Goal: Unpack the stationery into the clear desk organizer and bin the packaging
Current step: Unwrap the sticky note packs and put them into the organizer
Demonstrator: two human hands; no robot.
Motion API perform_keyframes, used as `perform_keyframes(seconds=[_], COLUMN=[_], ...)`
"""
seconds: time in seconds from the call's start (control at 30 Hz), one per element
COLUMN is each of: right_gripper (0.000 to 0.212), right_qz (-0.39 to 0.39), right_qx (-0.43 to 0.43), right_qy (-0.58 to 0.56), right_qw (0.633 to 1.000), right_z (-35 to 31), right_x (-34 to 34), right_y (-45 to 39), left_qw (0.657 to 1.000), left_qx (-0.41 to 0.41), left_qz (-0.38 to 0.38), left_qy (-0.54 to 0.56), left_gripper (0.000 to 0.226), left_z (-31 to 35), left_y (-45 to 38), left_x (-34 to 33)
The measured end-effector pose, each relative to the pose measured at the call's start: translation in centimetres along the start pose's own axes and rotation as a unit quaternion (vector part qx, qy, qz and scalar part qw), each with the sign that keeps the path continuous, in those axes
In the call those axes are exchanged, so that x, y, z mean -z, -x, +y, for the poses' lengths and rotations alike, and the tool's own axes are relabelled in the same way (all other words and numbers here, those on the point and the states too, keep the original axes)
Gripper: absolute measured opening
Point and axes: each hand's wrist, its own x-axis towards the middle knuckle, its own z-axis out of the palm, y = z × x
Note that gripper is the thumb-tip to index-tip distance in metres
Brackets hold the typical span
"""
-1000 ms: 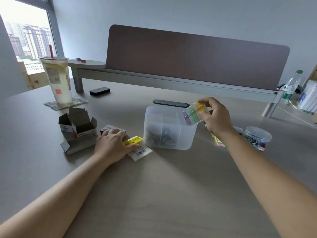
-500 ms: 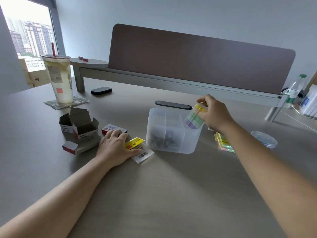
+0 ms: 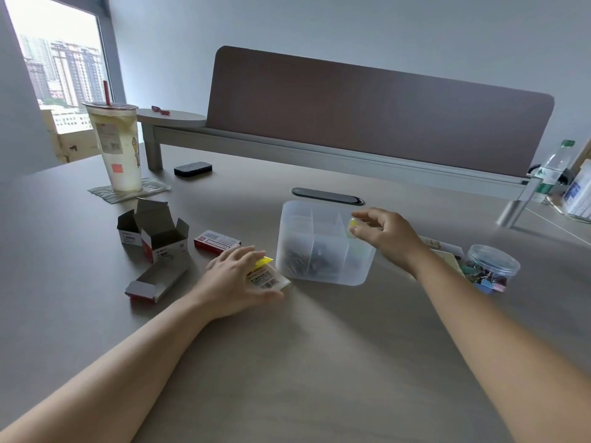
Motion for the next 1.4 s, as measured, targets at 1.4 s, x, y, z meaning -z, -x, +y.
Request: perform_keyframes(seconds=[1.4], right_gripper=[0.060], right_qz=[0.043], right_qx=[-0.108], right_qy=[0.239], right_qw=[0.964], right_z=[11.7], right_x=[3.4], right_y=[7.1], left_qw=[0.969], left_qx=[-0.206], left_qz=[-0.053], left_qy=[-0.128], left_gripper=[0.121], left_z=[8.3], left_y=[0.2], left_x=[-4.9])
